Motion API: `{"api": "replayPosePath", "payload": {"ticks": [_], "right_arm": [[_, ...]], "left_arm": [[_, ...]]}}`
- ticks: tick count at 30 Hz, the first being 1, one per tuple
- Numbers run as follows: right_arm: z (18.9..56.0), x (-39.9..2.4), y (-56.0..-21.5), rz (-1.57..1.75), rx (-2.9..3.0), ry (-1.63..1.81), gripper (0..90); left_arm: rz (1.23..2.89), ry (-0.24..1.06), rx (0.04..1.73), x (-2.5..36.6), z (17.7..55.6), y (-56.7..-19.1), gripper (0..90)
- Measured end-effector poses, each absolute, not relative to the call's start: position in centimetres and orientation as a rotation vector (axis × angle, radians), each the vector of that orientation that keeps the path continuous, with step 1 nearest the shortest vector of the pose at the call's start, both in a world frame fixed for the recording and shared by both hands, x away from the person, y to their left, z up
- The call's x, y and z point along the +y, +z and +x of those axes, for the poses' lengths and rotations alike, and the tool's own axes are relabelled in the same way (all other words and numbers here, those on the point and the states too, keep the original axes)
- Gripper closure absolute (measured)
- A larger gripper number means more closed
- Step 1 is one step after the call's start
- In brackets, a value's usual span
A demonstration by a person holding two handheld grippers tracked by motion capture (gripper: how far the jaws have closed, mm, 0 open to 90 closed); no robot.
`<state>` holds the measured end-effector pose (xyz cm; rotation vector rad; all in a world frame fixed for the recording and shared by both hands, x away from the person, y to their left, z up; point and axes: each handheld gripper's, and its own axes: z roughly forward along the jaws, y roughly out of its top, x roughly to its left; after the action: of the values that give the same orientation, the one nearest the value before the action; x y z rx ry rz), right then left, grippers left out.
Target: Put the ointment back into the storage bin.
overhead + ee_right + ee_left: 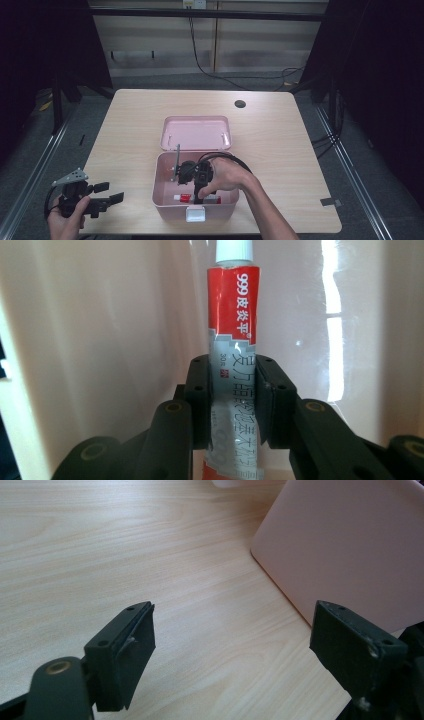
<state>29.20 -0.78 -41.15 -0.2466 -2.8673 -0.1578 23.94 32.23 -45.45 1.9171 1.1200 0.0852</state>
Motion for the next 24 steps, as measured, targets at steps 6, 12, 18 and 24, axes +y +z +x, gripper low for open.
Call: {"api": "replayPosePath", "payload": {"ticks": [6, 12, 18, 24], "right_arm": [[29.0, -0.5, -41.6, -0.207, -2.866, -0.133, 70.6], [29.2, -0.4, -42.0, -0.226, -2.84, -0.143, 70.5], [29.3, -0.3, -42.6, -0.222, -2.828, -0.121, 70.5], [29.3, -0.1, -42.9, -0.208, -2.816, -0.1, 70.4]], "left_arm": [[1.921, 0.082, 1.117, 32.2, 24.0, -45.5, 18.1], [1.923, 0.077, 1.116, 32.2, 24.0, -45.5, 18.1], [1.921, 0.079, 1.118, 32.2, 23.9, -45.5, 18.1], [1.917, 0.082, 1.125, 32.3, 23.9, -45.5, 18.0]]}}
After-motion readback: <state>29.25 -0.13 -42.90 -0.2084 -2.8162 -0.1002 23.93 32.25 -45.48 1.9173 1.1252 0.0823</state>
